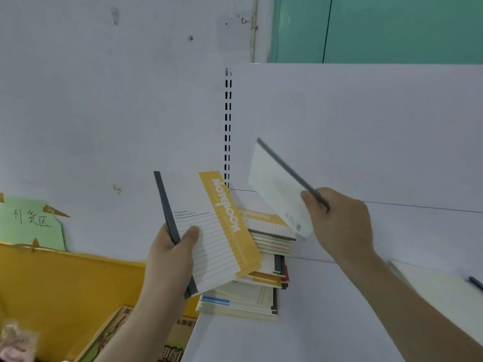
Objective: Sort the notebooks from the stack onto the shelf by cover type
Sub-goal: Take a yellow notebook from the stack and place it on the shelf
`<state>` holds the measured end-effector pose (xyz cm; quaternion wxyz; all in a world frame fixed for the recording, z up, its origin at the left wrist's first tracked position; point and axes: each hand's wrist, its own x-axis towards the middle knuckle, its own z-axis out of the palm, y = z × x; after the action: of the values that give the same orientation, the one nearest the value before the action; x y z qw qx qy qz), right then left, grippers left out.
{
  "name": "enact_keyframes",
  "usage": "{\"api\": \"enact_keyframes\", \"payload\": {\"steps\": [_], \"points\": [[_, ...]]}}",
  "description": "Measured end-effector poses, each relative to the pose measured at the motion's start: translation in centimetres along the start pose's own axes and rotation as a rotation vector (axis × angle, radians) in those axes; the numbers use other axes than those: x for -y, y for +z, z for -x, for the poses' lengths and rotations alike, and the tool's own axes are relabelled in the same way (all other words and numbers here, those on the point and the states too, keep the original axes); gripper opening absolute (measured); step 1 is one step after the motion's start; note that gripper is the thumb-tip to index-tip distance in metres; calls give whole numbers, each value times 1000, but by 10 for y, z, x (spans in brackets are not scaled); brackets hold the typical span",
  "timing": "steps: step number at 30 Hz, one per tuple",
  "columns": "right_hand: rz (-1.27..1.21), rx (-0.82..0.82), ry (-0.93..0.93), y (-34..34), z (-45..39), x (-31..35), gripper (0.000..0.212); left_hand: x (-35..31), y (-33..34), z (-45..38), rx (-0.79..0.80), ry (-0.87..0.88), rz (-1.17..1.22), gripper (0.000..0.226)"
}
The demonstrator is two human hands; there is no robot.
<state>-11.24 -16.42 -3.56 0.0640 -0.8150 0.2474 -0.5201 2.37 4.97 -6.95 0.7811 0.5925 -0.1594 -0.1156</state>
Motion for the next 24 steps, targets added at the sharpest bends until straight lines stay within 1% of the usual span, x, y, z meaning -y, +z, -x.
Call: {"api": "enact_keyframes", "payload": {"steps": [2, 4, 5, 7, 9, 11, 13, 14, 16, 17, 19, 21, 22, 23, 24], "points": [[-47, -112, -102, -5, 6, 12, 23, 1, 4, 0, 24, -13, 32, 10], [-89, -156, -247, -1, 20, 25, 23, 1, 11, 2, 56, -36, 65, 12], [-107, -136, -316, 5, 30, 31, 25, 0, 15, 4, 71, -51, 84, 12], [-102, -31, -449, 22, 56, 43, 30, 0, 23, 6, 99, -84, 114, 10], [-21, 65, -533, 38, 82, 53, 36, 0, 29, 8, 114, -94, 140, 16], [44, 128, -516, 43, 98, 61, 41, 2, 32, 8, 137, -69, 152, 29], [111, 127, -514, 39, 101, 67, 41, 4, 34, 9, 157, -54, 138, 41], [137, 124, -527, 37, 102, 70, 41, 6, 34, 10, 158, -39, 117, 39], [121, 143, -563, 32, 102, 73, 43, 10, 35, 10, 138, 9, 64, 18], [88, 146, -571, 29, 100, 74, 42, 11, 34, 10, 129, 27, 44, 12], [3, 124, -540, 24, 93, 70, 37, 10, 31, 8, 119, 19, 31, 10], [-2, 133, -430, 23, 78, 56, 38, 9, 26, 7, 95, 10, 15, 8], [54, 178, -341, 23, 68, 48, 44, 9, 24, 6, 82, 12, 12, 9], [122, 257, -240, 24, 58, 38, 53, 9, 21, 5, 65, 14, 12, 9], [186, 371, -152, 26, 49, 28, 58, 9, 18, 4, 50, 12, 11, 9]]}}
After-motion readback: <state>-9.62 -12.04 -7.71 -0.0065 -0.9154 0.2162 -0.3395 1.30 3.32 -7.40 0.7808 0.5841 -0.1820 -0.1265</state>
